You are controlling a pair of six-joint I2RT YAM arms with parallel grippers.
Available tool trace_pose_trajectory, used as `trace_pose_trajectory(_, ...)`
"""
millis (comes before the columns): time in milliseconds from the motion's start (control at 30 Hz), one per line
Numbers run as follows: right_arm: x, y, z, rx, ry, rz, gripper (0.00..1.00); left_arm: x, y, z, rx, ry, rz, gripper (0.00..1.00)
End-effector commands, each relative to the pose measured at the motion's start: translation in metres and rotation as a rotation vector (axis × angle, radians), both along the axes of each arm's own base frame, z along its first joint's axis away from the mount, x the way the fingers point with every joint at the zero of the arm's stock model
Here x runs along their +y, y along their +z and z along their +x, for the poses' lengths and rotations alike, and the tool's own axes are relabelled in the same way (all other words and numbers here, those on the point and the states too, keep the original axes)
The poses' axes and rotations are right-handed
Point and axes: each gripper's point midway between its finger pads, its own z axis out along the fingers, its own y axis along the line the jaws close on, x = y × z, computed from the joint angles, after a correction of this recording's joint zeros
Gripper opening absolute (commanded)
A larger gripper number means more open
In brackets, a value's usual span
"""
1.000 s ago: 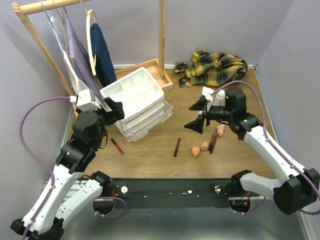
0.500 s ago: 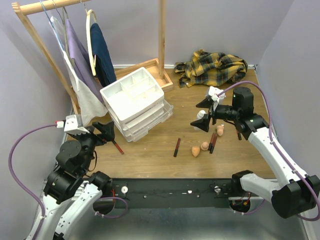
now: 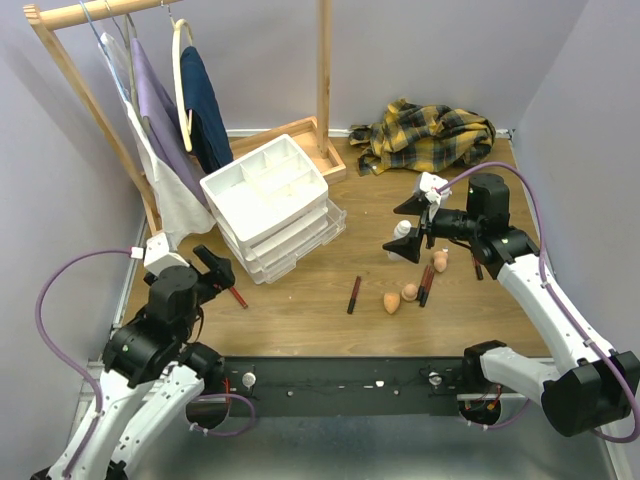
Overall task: Organize the makeup
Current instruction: Pick up the lipstick at the center of the board.
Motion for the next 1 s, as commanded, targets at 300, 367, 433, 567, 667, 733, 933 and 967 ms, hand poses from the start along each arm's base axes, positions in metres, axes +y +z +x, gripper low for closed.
trace_pose_trajectory(300,-0.004,-0.001,-0.001,-0.023,0.0,-0.017,1.0,0.001,-0.1,0.02,0.305,0.342,-0.15,0.87)
trace_pose_trajectory(367,-0.004,0.0,-0.001,-0.027,-0.002,-0.02,1.0,0.002,-0.117,0.023,0.335,0.379,-0.169,0.83)
trace_pose_trajectory(433,-0.004,-0.001,-0.001,-0.02,0.003,-0.02,1.0,0.006,-0.13,0.028,0.365,0.406,-0.213,0.77)
trace_pose_trajectory(567,-0.003,-0.001,-0.003,-0.018,0.015,-0.017,1.0,0.011,-0.161,0.042,0.44,0.416,-0.269,0.6)
trace_pose_trajectory(667,-0.003,-0.001,-0.004,-0.017,0.017,-0.019,1.0,0.013,-0.174,0.045,0.488,0.417,-0.249,0.57)
trace_pose_trajectory(733,-0.004,-0.002,-0.003,-0.019,0.013,-0.021,1.0,0.012,-0.179,0.046,0.509,0.413,-0.242,0.57)
trace_pose_trajectory(933,-0.003,-0.006,-0.003,-0.007,0.018,-0.023,1.0,0.01,-0.182,0.049,0.529,0.398,-0.234,0.58)
trace_pose_trajectory(967,-0.003,-0.005,-0.003,-0.009,0.019,-0.024,1.0,0.01,-0.182,0.049,0.526,0.399,-0.235,0.58)
